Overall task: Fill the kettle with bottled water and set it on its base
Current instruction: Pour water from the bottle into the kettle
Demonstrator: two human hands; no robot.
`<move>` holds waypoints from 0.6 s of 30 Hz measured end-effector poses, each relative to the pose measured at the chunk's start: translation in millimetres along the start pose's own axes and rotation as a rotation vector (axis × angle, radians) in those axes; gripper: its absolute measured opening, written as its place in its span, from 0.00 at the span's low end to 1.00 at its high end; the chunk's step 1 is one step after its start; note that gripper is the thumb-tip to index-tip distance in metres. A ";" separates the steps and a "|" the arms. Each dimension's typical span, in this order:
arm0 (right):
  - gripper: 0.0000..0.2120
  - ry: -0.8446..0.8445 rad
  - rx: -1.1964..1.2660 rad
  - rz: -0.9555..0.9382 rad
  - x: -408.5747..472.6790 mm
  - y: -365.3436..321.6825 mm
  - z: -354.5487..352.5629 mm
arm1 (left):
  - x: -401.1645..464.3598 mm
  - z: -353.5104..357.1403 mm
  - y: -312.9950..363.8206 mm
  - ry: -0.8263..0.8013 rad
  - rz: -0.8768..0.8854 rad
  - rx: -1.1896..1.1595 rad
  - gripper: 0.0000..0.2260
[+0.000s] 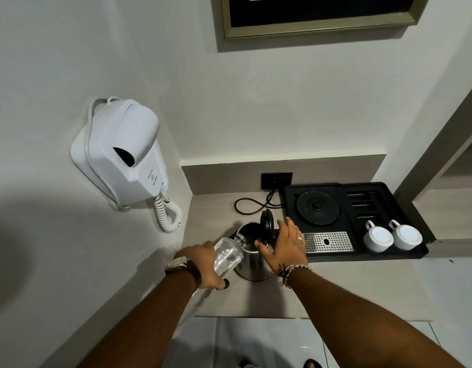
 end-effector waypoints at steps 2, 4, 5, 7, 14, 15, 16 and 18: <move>0.47 -0.004 0.001 0.001 -0.3 0.3 0.0 | 1.9 7.8 -2.3 0.015 0.000 -0.046 0.46; 0.47 -0.003 0.001 0.003 0.1 1.0 0.1 | 3.9 15.9 -5.3 0.028 0.008 -0.098 0.48; 0.47 -0.004 0.001 0.005 0.4 1.1 0.4 | 4.1 19.7 -7.2 0.044 0.013 -0.134 0.48; 0.47 -0.004 -0.003 0.002 1.1 1.0 0.9 | 4.3 27.5 -11.1 0.100 0.021 -0.221 0.48; 0.47 -0.004 0.016 0.004 1.9 3.1 3.1 | 10.3 45.9 -30.8 0.380 -0.084 -0.752 0.36; 0.47 -0.006 0.015 0.006 1.5 3.7 3.6 | 14.0 46.5 -33.8 0.430 -0.100 -0.829 0.35; 0.47 -0.006 0.016 0.007 1.5 3.8 3.3 | 18.6 45.1 -36.0 0.480 -0.106 -0.891 0.35; 0.46 -0.007 0.019 0.003 1.1 3.1 2.6 | 28.9 40.7 -37.3 0.561 -0.101 -0.968 0.35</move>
Point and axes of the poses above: each hand's wrist, its own x-axis towards the middle knuckle, its own z-axis out of the palm, y = z × x, the point moved 2 cm from there along x, towards the middle knuckle, and after that the axes turned 2 degrees about z, right-handed, at the moved point
